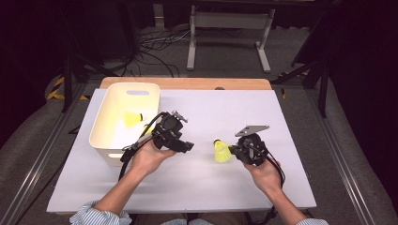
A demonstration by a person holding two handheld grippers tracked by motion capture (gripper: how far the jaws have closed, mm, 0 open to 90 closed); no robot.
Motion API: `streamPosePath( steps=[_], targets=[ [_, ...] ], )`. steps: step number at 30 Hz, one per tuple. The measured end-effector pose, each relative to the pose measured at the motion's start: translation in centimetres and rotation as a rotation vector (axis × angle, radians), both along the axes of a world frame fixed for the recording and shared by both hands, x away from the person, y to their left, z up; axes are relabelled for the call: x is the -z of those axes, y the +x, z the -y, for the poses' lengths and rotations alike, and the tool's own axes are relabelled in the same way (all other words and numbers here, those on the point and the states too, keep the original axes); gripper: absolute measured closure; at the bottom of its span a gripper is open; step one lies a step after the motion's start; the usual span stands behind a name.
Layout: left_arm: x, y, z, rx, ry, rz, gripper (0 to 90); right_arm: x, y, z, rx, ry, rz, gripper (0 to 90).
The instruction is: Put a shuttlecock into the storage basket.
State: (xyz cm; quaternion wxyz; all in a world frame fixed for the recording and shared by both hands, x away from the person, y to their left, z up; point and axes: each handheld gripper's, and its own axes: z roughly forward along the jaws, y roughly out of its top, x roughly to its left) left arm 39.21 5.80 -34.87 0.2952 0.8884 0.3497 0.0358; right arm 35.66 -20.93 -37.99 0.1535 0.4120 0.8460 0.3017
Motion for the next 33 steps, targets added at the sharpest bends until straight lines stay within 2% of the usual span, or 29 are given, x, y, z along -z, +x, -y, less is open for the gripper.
streamPosePath(
  steps=[16,24,33],
  targets=[
    [0.6,0.0,1.1,0.021,-0.007,-0.024,39.0,-0.5,0.9,-1.0,-0.011,-0.005,0.000,90.0],
    [0.7,0.0,1.4,0.029,-0.008,-0.024,38.8,-0.9,1.2,-1.5,-0.016,-0.002,0.002,90.0],
    [0.8,-0.1,1.4,0.030,-0.003,-0.023,38.8,-0.7,1.5,-2.7,-0.040,-0.006,-0.003,90.0]
  ],
)
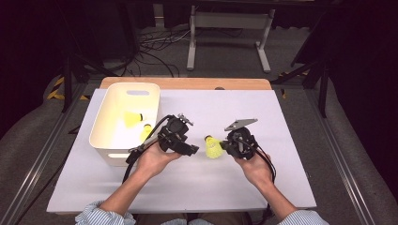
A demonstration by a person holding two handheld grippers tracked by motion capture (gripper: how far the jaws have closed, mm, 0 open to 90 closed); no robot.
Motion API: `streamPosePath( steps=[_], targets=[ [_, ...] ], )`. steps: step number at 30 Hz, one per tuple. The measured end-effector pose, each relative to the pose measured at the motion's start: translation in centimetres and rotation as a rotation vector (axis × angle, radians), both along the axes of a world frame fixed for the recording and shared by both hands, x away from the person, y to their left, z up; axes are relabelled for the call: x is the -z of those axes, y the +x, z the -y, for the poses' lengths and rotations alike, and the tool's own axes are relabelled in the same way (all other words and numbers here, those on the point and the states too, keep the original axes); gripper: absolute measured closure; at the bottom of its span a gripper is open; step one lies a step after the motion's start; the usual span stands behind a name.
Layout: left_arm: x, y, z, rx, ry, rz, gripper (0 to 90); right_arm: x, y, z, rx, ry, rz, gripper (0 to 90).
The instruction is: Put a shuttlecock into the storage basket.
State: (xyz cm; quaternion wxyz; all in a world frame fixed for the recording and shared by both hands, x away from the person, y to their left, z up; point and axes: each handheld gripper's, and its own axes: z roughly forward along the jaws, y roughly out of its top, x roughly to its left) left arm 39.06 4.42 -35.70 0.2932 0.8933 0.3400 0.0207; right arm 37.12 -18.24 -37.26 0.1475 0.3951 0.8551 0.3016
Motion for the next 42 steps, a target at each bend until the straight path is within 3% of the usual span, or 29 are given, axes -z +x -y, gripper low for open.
streamPosePath(
  steps=[19,30,34,42],
  targets=[
    [0.9,-0.3,1.0,0.024,0.007,-0.026,38.9,0.2,0.1,-1.8,-0.036,-0.006,-0.007,90.0],
    [1.2,-0.3,1.4,0.040,0.012,-0.031,39.7,0.3,0.2,-1.9,-0.036,-0.005,-0.010,90.0],
    [1.4,-0.1,1.5,0.044,0.011,-0.044,43.7,0.3,0.1,-2.1,-0.043,-0.003,-0.011,90.0],
    [1.7,0.2,1.4,0.045,0.015,-0.049,61.0,0.3,-0.1,-2.5,-0.066,0.012,-0.017,90.0]
  ],
)
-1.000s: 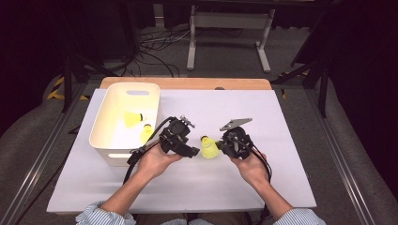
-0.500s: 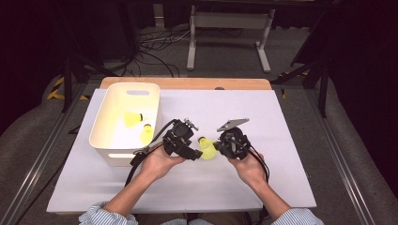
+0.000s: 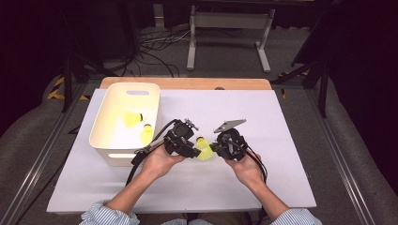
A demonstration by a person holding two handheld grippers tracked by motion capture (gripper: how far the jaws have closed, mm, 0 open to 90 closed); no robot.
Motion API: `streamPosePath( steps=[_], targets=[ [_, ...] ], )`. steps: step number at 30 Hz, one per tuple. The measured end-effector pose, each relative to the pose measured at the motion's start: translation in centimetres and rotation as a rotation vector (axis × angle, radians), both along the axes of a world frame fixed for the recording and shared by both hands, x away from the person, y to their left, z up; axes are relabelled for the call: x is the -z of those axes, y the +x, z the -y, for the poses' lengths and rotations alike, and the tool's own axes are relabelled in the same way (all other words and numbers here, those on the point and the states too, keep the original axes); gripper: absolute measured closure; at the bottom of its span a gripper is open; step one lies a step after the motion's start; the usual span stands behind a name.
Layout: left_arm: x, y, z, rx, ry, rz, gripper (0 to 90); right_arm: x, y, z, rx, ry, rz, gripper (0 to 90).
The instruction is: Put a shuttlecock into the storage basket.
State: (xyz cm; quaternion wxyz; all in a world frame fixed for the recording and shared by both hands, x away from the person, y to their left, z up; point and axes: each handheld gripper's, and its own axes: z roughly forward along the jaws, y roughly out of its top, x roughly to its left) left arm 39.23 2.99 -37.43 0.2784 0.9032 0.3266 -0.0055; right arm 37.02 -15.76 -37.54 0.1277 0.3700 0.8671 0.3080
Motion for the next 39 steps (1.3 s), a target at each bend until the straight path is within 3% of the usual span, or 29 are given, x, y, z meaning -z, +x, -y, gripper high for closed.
streamPosePath(
  steps=[13,24,39],
  targets=[
    [0.07,-0.08,0.29,0.009,0.020,0.012,84.9,0.00,-0.26,0.48,-0.021,0.035,0.001,90.0],
    [-0.15,0.08,0.28,-0.028,0.039,0.040,89.7,0.03,-0.30,0.47,-0.027,0.041,-0.004,87.5],
    [-0.44,0.50,0.45,-0.050,0.068,0.062,90.0,0.11,-0.76,0.85,-0.028,0.063,-0.010,59.5]
  ],
)
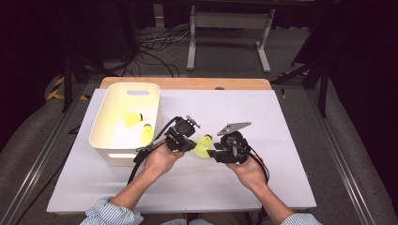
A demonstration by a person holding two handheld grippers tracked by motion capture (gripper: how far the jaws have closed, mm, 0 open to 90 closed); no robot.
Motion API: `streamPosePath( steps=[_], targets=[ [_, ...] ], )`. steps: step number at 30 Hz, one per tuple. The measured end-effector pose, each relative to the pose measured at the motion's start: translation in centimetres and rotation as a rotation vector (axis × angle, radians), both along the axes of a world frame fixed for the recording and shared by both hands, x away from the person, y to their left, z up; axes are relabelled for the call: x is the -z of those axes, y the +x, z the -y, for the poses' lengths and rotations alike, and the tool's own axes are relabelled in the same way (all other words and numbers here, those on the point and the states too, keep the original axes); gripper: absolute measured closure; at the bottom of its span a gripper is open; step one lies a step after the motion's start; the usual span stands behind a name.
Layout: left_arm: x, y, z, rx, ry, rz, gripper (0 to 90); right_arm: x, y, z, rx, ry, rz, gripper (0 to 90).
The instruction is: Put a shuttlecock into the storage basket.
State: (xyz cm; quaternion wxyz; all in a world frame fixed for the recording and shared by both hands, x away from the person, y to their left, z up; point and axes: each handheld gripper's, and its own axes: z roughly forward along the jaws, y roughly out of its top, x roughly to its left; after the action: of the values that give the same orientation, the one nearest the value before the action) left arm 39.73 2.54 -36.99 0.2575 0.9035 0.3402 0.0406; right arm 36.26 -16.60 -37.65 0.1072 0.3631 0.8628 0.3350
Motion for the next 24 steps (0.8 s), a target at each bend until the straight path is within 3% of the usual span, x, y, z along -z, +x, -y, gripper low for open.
streamPosePath(
  steps=[10,24],
  targets=[
    [-0.4,0.1,-0.3,-0.009,-0.001,0.004,90.0,-0.3,-0.7,2.0,0.019,0.062,0.034,46.0],
    [-0.9,0.0,-0.3,-0.004,0.004,0.003,90.0,0.2,-1.6,4.5,0.055,0.077,0.107,34.7]
  ],
)
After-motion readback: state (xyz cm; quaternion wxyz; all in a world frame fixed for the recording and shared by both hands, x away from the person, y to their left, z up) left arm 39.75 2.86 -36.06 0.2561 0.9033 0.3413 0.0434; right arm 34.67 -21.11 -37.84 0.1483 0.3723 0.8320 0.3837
